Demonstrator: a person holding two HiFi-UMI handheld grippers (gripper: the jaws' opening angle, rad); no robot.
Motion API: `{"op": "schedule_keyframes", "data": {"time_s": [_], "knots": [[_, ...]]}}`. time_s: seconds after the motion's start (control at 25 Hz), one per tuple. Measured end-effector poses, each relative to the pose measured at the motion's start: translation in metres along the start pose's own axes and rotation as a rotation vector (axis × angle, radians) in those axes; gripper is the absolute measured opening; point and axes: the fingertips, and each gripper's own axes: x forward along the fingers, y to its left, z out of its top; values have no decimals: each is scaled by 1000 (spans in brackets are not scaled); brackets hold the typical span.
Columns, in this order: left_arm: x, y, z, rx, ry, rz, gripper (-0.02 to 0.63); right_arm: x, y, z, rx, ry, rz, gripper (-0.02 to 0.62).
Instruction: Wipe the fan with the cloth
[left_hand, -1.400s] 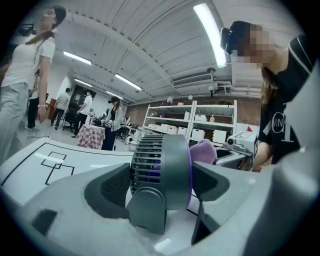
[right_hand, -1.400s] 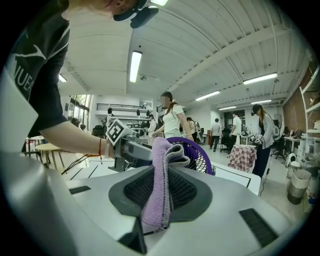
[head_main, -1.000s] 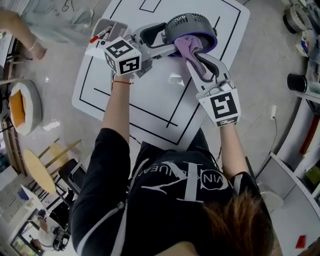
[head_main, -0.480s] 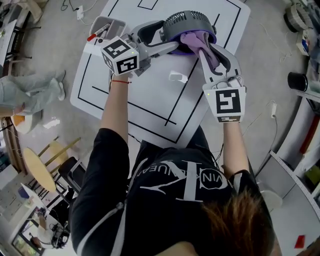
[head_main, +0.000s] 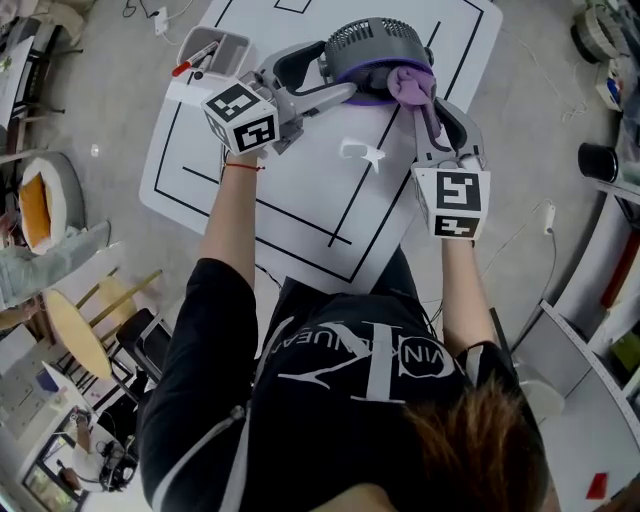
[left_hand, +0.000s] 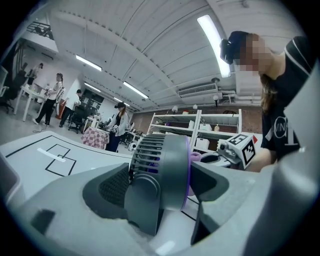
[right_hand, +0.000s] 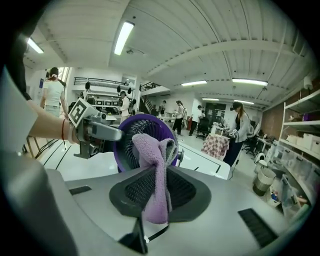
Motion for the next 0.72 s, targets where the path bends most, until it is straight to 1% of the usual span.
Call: {"op": "schedule_keyframes", "data": {"time_s": [0.08, 0.16, 0.24, 0.32, 0.4, 0.44, 0.52, 0.64, 0.68, 0.72], "knots": [[-3, -2, -10, 28, 42, 8, 373, 1, 3, -9, 18, 15, 11, 69], [-6, -5, -18, 57, 85, 9, 406, 3, 9, -14, 29, 25, 27, 69], [-8, -7, -28, 103, 141, 20, 419, 5, 15, -17, 38, 33, 47, 69], [-9, -4, -41, 183, 227, 53, 419, 9, 21, -20, 44, 38, 65, 69], [-10, 3, -56, 271, 314, 108, 416, 11, 28, -25, 45, 49, 82, 69], [-10, 5, -62, 307, 344, 131, 403, 13, 31, -28, 41, 58, 92, 69], [-9, 7, -65, 341, 361, 148, 396, 16, 39, -31, 34, 72, 116, 69], [-11, 4, -66, 366, 365, 139, 374, 19, 52, -31, 16, 100, 162, 69], [-12, 4, -68, 392, 380, 134, 367, 20, 56, -31, 3, 112, 178, 69], [-13, 4, -70, 423, 401, 131, 342, 20, 60, -30, -9, 121, 193, 69]]}}
